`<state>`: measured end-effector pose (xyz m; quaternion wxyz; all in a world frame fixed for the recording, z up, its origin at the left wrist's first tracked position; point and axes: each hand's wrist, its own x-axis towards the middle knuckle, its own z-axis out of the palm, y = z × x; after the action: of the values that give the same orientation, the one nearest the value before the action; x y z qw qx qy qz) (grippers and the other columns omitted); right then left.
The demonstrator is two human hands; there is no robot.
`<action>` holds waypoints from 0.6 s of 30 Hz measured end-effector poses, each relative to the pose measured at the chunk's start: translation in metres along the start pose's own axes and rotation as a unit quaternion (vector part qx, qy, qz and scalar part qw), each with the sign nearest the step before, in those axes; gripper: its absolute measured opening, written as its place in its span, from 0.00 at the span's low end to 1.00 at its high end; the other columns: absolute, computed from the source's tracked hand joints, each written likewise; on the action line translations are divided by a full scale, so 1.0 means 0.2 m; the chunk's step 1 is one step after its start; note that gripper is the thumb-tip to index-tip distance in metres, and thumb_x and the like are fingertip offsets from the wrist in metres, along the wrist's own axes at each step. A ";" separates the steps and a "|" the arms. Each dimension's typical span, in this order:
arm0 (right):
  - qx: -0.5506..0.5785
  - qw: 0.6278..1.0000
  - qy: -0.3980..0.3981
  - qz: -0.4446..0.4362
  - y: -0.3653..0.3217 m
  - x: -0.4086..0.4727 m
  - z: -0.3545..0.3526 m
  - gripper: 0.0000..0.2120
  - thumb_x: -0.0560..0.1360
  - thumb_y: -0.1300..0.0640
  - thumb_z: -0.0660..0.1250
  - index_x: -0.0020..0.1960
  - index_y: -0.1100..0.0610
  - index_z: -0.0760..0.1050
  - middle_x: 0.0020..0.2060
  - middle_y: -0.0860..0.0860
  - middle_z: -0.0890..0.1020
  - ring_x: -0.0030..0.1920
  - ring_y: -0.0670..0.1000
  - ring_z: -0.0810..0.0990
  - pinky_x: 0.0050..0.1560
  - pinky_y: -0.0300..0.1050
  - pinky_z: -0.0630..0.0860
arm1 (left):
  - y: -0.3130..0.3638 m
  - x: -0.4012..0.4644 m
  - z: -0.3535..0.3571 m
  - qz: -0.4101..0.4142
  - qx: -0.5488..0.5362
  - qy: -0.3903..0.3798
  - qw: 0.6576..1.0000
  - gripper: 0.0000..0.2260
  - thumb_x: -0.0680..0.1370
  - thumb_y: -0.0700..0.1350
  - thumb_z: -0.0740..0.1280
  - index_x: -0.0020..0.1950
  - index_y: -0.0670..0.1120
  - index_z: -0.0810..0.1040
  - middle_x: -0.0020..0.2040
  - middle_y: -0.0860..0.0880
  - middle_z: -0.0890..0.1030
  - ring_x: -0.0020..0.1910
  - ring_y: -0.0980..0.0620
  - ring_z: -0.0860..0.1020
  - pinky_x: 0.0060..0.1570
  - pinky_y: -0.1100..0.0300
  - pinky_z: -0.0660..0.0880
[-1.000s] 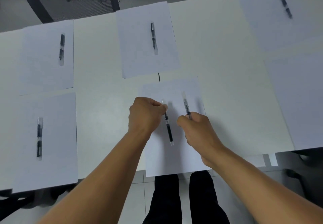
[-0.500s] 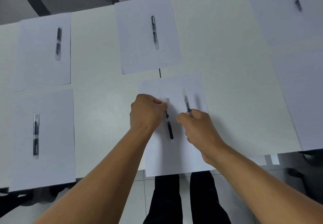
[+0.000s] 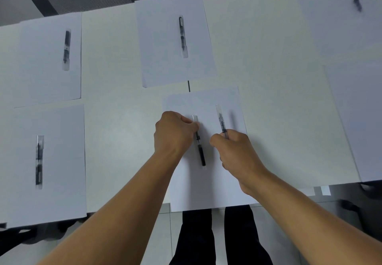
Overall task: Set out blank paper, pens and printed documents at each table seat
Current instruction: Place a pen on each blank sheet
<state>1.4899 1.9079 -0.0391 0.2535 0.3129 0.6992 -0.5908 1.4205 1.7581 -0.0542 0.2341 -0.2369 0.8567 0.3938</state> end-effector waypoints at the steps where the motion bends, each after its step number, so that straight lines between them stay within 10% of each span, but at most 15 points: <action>1: -0.001 1.000 -0.001 -0.001 0.00 0.00 0.00 0.14 0.72 0.54 0.63 0.35 0.49 0.59 0.30 0.46 0.59 0.32 0.52 0.56 0.36 0.50 0.54 | 0.00 0.00 0.00 0.001 0.000 0.000 1.000 0.13 0.76 0.48 0.79 0.34 0.46 0.84 0.31 0.49 0.84 0.30 0.48 0.77 0.36 0.59 0.71; 18: 0.006 1.000 -0.001 0.005 -0.03 0.01 -0.01 0.15 0.74 0.55 0.64 0.33 0.49 0.60 0.29 0.46 0.60 0.30 0.51 0.56 0.34 0.48 0.56 | 0.03 0.01 -0.02 -0.003 0.000 0.005 1.000 0.16 0.77 0.50 0.79 0.32 0.47 0.82 0.29 0.51 0.81 0.29 0.48 0.76 0.34 0.60 0.69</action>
<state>1.4841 1.9096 -0.0356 0.2553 0.3178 0.6938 -0.5938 1.4147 1.7578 -0.0497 0.2312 -0.2413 0.8571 0.3919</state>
